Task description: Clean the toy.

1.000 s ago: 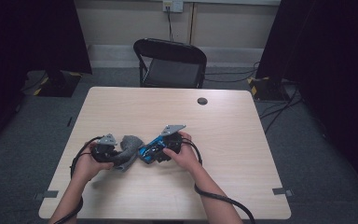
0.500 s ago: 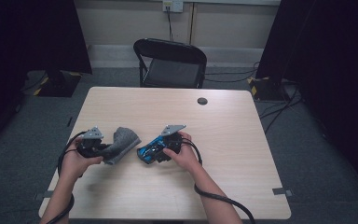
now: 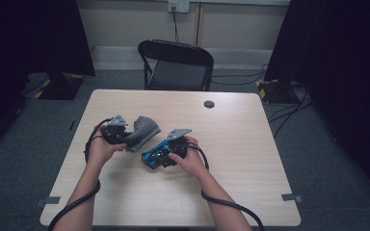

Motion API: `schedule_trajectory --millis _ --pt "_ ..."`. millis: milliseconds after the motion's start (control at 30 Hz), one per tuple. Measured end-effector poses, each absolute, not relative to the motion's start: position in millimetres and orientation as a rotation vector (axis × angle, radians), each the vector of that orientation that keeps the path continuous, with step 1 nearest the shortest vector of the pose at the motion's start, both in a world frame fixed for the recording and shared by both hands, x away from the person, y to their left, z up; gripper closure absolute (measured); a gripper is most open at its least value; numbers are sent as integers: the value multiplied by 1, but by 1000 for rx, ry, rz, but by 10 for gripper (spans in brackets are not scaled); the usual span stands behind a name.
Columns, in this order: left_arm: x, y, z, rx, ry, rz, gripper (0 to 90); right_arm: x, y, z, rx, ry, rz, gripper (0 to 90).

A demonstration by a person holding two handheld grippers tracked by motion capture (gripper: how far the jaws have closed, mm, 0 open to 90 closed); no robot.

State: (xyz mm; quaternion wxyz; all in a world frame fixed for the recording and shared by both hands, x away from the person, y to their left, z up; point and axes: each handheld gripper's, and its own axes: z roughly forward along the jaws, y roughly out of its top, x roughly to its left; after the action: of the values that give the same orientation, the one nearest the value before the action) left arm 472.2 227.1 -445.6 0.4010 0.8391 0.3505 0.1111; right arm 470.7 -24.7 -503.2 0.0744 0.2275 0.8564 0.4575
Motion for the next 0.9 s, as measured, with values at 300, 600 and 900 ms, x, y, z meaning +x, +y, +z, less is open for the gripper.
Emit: schedule_trajectory --millis 300,600,900 --pt "493 207 -455 2140 889 252 698 471 -25 -503 679 2571 1372 0" --pt "505 194 -465 2156 906 242 698 471 -25 -503 677 2571 1371 0" --pt "514 171 -482 2228 889 196 697 471 -25 -503 677 2571 1372 0"
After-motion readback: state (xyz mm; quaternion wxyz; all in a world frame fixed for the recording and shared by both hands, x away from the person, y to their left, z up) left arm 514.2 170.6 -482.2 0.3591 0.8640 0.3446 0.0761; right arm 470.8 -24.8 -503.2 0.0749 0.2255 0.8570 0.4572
